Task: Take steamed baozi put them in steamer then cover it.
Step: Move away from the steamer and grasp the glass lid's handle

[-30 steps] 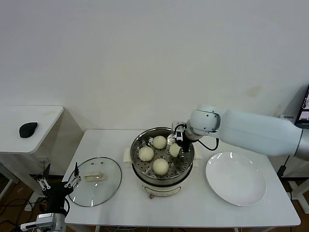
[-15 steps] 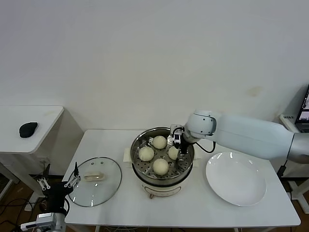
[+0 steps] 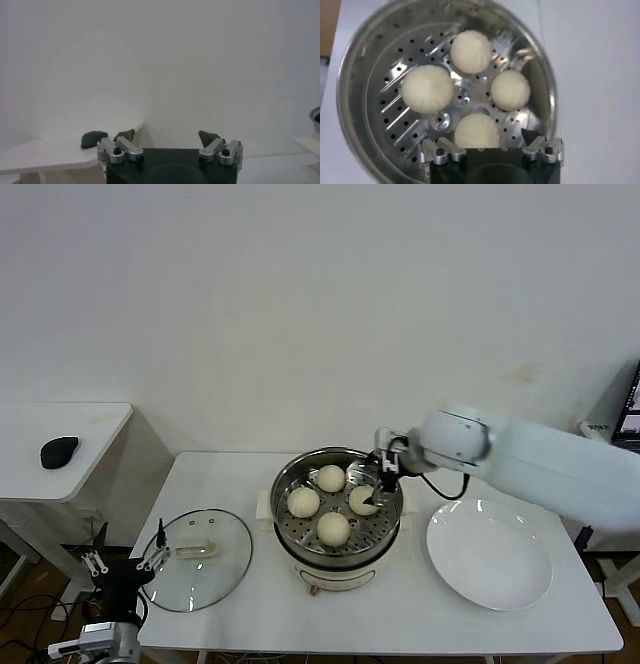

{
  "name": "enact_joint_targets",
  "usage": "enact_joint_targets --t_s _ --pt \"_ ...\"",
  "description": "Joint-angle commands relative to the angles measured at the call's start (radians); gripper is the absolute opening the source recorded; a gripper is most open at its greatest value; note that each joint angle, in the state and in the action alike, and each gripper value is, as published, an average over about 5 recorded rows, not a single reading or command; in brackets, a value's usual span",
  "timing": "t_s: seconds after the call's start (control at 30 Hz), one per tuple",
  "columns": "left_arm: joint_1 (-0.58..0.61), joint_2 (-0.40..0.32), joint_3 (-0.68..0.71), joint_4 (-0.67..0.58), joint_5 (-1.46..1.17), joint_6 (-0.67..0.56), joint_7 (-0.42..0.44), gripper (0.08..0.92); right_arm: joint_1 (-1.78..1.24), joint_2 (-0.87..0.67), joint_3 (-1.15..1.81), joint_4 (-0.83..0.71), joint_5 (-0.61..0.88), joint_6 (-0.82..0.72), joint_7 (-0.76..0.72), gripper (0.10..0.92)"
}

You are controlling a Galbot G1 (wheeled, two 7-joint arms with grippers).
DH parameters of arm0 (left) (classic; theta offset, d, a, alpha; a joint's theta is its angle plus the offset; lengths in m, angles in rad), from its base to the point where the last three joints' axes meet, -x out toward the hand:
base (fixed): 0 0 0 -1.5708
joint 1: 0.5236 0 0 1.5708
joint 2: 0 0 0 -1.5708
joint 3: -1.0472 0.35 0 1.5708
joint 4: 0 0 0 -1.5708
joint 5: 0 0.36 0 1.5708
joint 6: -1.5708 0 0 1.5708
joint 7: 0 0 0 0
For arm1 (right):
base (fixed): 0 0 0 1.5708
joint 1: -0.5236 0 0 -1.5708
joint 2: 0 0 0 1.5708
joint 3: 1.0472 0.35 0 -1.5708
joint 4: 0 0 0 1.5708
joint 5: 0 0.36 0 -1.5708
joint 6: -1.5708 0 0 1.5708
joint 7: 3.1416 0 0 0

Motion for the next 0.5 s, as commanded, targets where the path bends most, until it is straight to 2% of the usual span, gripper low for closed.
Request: enact_joint_targets --t_s 0.03,0.17,0.3,0.5 --pt "-0.005 -0.004 0.012 0.012 0.013 -0.002 0.002 0.823 -1.199 -0.197 1.108 0.207 -0.076 0.366 0.406 0.823" --pt "-0.005 -0.011 0.029 0.024 0.023 -0.008 0.001 0.823 -1.513 0.045 1.454 0.191 -0.259 0.536 0.389 0.823" --pt "-0.003 -0.008 0.05 0.049 0.05 -0.008 0.001 0.823 -1.655 0.336 1.697 0.163 -0.427 0.682 0.315 0.823" --pt "-0.005 0.005 0.074 0.098 0.215 -0.01 0.008 0.823 -1.767 0.63 1.942 0.162 -0.423 0.727 0.222 0.823"
